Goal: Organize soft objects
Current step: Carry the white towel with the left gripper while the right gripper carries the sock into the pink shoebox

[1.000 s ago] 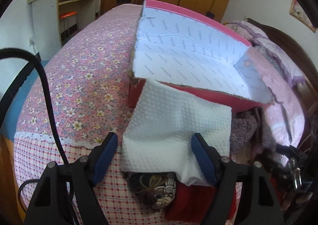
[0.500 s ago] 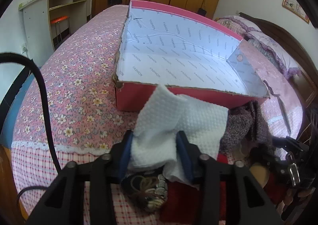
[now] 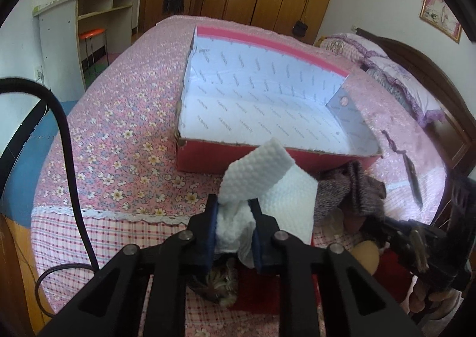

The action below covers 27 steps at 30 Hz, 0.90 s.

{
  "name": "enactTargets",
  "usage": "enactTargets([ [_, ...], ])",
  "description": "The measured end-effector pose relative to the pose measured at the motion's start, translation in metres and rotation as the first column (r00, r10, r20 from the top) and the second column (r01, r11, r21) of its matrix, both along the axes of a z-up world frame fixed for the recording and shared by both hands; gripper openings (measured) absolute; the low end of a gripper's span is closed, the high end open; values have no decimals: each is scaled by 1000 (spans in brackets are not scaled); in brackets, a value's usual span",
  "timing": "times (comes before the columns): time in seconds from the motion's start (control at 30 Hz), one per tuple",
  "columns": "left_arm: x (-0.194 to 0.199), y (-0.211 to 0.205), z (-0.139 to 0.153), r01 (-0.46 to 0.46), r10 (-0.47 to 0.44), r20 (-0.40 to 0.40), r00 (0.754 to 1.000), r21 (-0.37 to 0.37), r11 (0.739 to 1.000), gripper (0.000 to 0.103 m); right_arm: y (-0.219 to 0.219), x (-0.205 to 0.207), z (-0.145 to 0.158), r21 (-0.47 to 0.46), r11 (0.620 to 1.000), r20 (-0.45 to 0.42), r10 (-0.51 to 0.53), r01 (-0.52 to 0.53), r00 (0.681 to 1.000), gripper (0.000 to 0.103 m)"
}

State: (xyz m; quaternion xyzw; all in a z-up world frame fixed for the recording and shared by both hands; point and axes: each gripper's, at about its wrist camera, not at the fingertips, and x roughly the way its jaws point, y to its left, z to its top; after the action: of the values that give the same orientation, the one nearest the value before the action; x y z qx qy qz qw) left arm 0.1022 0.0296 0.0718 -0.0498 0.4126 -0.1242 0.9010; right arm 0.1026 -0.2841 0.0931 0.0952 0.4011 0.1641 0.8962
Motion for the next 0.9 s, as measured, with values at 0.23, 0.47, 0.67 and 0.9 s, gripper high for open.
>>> enactTargets([
  [0.23, -20, 5, 17, 6, -5, 41, 999, -32, 999, 20, -11, -13, 11, -1, 1000, 41, -17, 17, 999, 12],
  [0.47, -36, 6, 39, 16, -13, 93, 996, -39, 999, 20, -10, -31, 32, 18, 1000, 121, -22, 20, 992, 12],
  [0.67, -39, 3, 58, 23, -18, 147, 989, -33, 999, 20, -10, -43, 53, 27, 999, 178, -38, 34, 983, 12],
  [0.9, -30, 0, 72, 33, -30, 177, 984, -13, 999, 20, -12, -47, 66, 35, 999, 202, -35, 28, 979, 12],
])
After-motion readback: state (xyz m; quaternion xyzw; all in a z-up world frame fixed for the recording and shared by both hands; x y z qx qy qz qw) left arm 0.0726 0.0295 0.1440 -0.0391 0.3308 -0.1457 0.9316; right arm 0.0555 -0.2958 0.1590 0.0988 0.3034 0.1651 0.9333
